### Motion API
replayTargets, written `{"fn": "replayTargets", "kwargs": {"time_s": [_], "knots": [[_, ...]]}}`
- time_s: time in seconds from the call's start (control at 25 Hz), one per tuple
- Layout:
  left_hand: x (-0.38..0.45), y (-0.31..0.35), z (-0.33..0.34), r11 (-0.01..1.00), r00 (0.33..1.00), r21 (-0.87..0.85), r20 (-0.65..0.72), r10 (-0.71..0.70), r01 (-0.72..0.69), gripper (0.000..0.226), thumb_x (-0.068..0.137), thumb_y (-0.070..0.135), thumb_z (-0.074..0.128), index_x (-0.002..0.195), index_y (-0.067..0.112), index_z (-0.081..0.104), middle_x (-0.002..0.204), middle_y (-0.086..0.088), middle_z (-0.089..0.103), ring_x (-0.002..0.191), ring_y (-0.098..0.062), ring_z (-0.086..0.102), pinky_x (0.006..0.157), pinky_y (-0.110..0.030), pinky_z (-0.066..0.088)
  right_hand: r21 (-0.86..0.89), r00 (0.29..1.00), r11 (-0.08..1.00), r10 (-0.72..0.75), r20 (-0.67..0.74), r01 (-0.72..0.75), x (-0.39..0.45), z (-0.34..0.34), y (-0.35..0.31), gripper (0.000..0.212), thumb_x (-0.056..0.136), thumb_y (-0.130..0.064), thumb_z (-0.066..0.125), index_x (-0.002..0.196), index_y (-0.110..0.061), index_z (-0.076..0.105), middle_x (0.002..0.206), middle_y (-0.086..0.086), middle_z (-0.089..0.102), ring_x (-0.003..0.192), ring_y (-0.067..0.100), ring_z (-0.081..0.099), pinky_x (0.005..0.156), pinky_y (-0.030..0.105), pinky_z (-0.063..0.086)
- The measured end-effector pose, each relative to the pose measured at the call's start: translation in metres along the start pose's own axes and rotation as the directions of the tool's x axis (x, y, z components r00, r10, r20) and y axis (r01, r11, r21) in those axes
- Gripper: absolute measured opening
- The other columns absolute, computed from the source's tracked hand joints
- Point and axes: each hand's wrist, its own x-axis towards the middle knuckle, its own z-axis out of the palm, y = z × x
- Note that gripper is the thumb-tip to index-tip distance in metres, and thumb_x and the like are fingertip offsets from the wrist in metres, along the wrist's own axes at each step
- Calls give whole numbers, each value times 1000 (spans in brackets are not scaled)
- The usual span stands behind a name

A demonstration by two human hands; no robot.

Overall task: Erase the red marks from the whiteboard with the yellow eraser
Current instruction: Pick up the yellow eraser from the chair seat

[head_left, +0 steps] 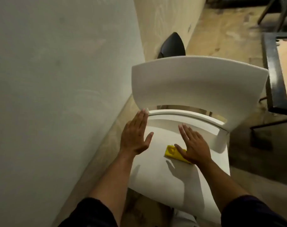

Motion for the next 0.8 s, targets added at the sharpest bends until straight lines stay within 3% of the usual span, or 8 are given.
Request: {"fn": "replayTargets", "kwargs": {"time_s": [0.12, 0.2, 0.32, 0.4, 0.52, 0.6, 0.68, 0.8], "knots": [[-5, 20, 50, 998, 944, -27, 325, -52, 65, 88, 107, 55, 47, 173, 18, 3, 181, 0, -2, 167, -20, 6, 128, -43, 29, -26, 972, 1000, 20, 235, -15, -23, 32, 23, 90, 95, -80, 11, 167, -28, -5, 175, 0, 3, 160, 23, 17, 127, 41, 23], [-13, 30, 74, 998, 875, -16, 482, -38, 52, 90, 108, 55, 49, 173, 21, -4, 181, 3, -6, 167, -18, 2, 131, -42, 24, -37, 957, 999, 20, 288, -10, -38, 50, 30, 90, 98, -79, 22, 167, -27, -5, 175, 0, 3, 160, 23, 17, 128, 40, 23], [-16, 41, 107, 998, 785, -58, 617, 47, -14, 94, 106, 51, 58, 173, 20, 0, 181, 1, 2, 167, -20, 9, 129, -42, 29, 3, 966, 1000, 22, 257, -23, -45, 65, 35, 88, 102, -65, 48, 167, -17, 12, 169, 9, 30, 152, 29, 37, 120, 42, 36], [-20, 46, 122, 998, 761, -52, 646, 59, -33, 96, 104, 48, 62, 173, 19, 3, 181, 1, 4, 167, -21, 11, 128, -42, 33, 36, 981, 999, 17, 191, -24, -42, 71, 30, 78, 102, -50, 62, 161, -7, 34, 153, 13, 52, 136, 34, 54, 110, 44, 47], [-22, 44, 139, 995, 769, -62, 632, 100, -78, 88, 106, 41, 61, 173, 19, 9, 180, -1, 10, 165, -23, 16, 123, -42, 38, 151, 985, 986, -95, 144, 73, -33, 75, 19, 64, 90, -32, 79, 144, -5, 54, 133, 12, 65, 116, 33, 65, 98, 44, 54], [-22, 42, 143, 994, 766, -78, 633, 109, -78, 75, 107, 34, 59, 170, 18, 22, 174, -6, 30, 157, -26, 35, 116, -38, 43, 213, 983, 967, -163, 90, 140, -34, 78, 13, 63, 88, -31, 83, 139, -6, 57, 129, 11, 66, 111, 31, 66, 95, 44, 56], [-23, 40, 138, 995, 764, -75, 638, 100, -69, 61, 106, 32, 61, 161, 19, 36, 153, -6, 50, 131, -28, 58, 103, -37, 50, 246, 983, 958, -169, 73, 147, -35, 75, 7, 61, 91, -37, 80, 140, -8, 57, 130, 11, 66, 112, 30, 66, 95, 44, 56], [-30, 37, 125, 992, 783, -72, 609, 128, -106, 59, 106, 33, 64, 157, 18, 38, 141, -7, 52, 113, -28, 64, 96, -38, 55, 225, 975, 953, -218, 46, 202, -29, 64, 1, 58, 90, -46, 77, 134, -12, 59, 123, 7, 68, 102, 25, 68, 86, 38, 58]]}}
